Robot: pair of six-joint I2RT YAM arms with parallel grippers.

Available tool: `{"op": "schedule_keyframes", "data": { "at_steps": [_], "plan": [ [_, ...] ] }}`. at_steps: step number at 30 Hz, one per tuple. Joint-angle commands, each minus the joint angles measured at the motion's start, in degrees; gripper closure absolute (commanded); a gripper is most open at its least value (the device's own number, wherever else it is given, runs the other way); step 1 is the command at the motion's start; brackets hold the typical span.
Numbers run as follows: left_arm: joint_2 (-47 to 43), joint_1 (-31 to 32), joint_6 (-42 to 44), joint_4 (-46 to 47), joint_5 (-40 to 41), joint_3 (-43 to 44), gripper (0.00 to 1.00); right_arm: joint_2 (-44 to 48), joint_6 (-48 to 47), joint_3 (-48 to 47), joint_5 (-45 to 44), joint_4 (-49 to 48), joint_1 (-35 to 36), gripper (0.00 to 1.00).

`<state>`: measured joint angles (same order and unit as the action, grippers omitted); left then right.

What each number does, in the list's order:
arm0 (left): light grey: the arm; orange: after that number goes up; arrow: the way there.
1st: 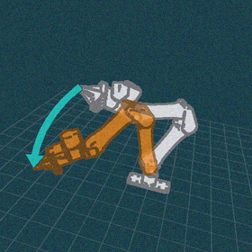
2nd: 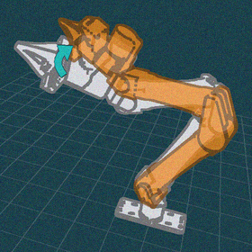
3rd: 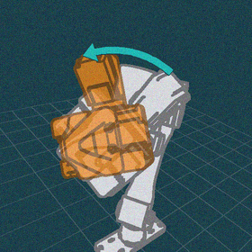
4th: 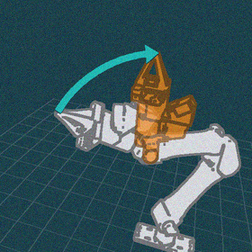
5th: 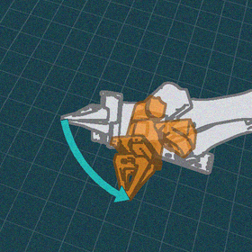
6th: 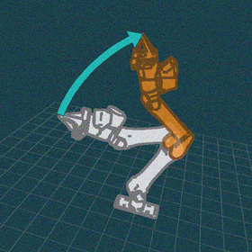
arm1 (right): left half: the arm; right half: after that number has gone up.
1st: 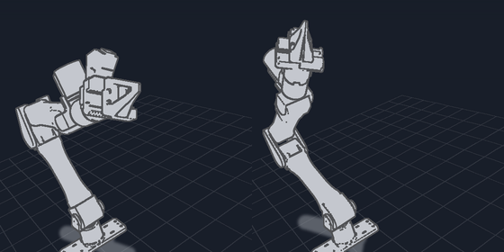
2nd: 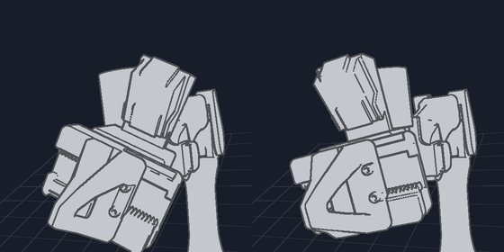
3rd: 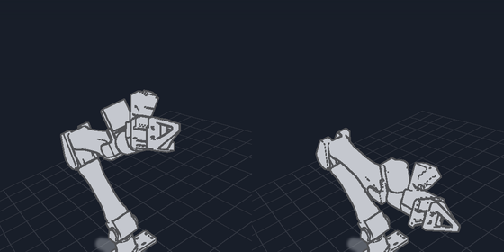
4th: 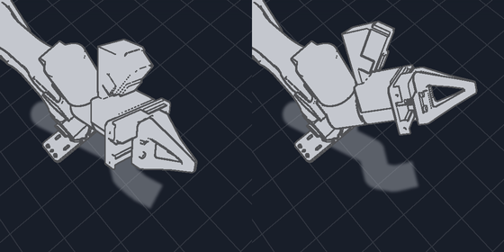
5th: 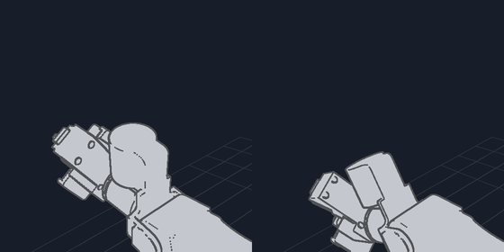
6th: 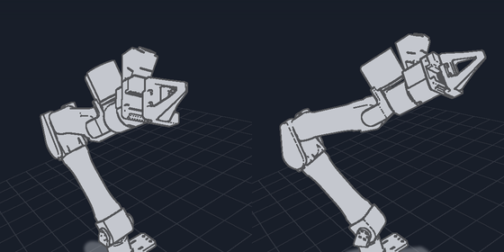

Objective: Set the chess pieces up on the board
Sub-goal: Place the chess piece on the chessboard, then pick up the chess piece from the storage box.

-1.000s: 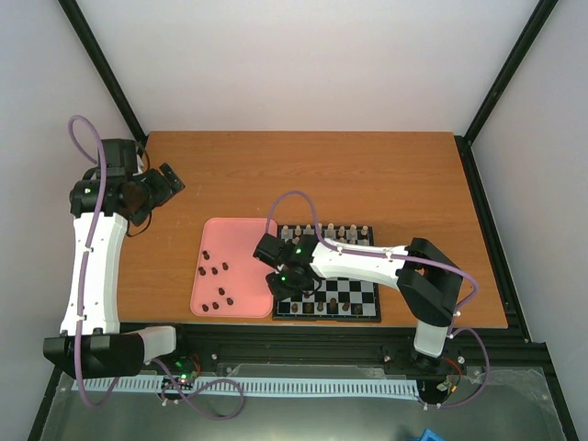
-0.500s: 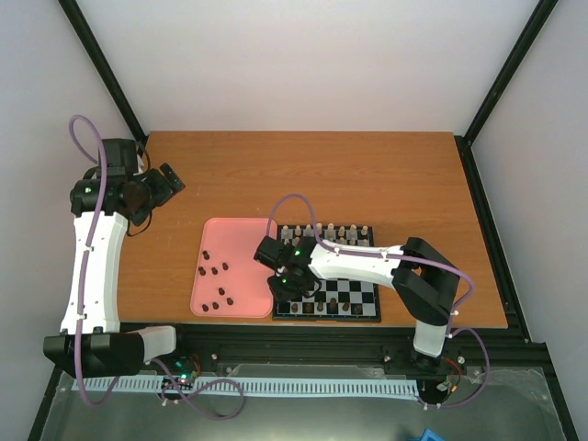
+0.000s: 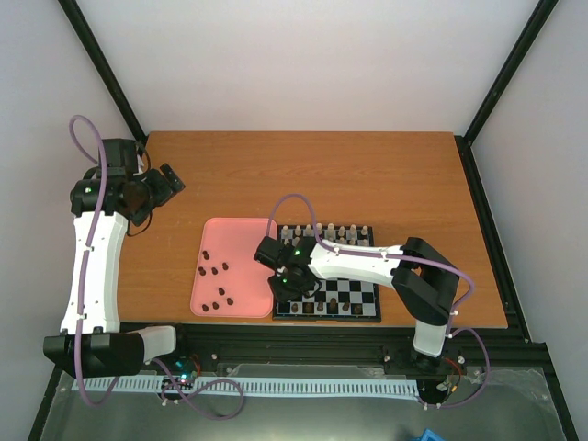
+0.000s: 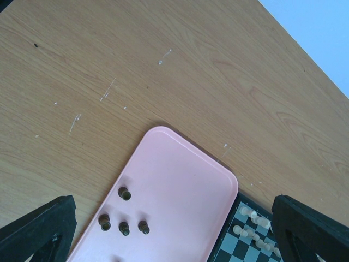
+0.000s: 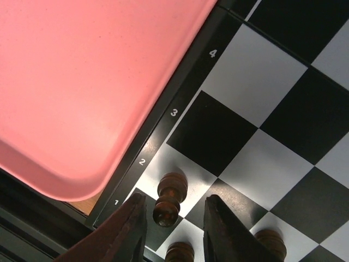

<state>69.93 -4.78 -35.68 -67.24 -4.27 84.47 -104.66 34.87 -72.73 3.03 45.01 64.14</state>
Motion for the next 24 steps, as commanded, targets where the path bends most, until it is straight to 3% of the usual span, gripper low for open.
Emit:
{"op": "schedule_keyframes", "data": {
  "at_steps": [1, 8, 18, 24],
  "plan": [
    [-0.56, -0.31, 1.40, 1.06, 0.06, 0.35, 0.00, 1.47, -0.71, -3.19, -2.12, 2.16, -0.31, 0.68],
    [-0.61, -0.32, 1.32, 1.06, -0.19, 0.53, 0.00, -0.59, -2.80, -11.72, -2.15, 5.25, -0.33, 0.46],
    [-0.85, -0.32, 1.31, 0.97, -0.29, 0.30, 0.00, -16.21, -8.84, -30.29, 4.86, 7.14, 2.72, 0.42],
    [-1.15, -0.32, 1.27, 1.06, -0.54, -0.09, 0.00, -20.50, -9.12, -34.61, 7.57, 7.28, 4.62, 0.42]
  ]
}}
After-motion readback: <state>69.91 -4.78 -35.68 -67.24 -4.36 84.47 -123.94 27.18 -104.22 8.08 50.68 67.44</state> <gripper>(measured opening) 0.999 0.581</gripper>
